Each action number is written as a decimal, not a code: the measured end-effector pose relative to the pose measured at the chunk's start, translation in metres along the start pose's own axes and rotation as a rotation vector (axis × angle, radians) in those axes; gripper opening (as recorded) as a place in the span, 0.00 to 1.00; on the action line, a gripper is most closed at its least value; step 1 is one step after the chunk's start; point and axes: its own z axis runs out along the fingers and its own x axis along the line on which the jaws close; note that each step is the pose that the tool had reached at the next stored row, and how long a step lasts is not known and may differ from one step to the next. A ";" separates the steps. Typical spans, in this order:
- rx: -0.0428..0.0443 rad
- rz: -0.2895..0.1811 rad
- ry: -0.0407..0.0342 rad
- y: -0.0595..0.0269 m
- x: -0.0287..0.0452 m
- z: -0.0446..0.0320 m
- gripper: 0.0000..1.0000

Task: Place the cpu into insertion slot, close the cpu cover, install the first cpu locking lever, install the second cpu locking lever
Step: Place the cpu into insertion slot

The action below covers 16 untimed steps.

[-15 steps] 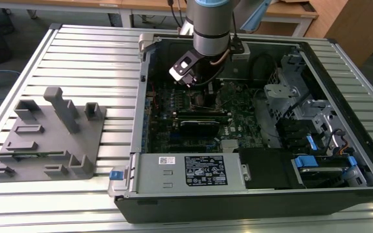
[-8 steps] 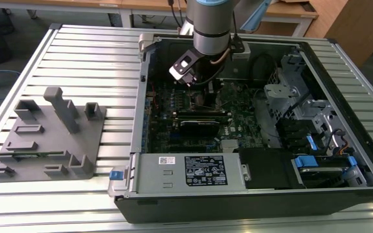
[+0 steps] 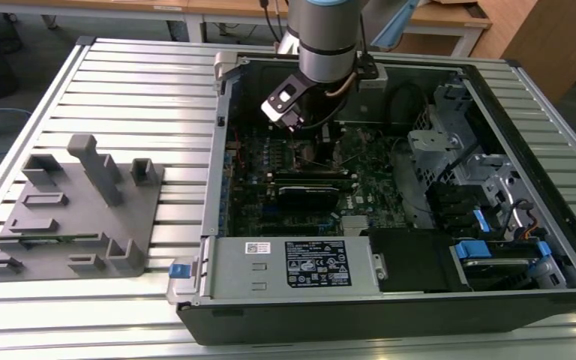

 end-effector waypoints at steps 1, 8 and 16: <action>-0.0001 0.001 0.0095 0.0000 0.0000 0.0003 0.59; -0.0002 0.005 0.0457 -0.0002 0.0001 0.0024 0.59; 0.0002 0.005 0.0466 -0.0008 0.0000 0.0066 0.59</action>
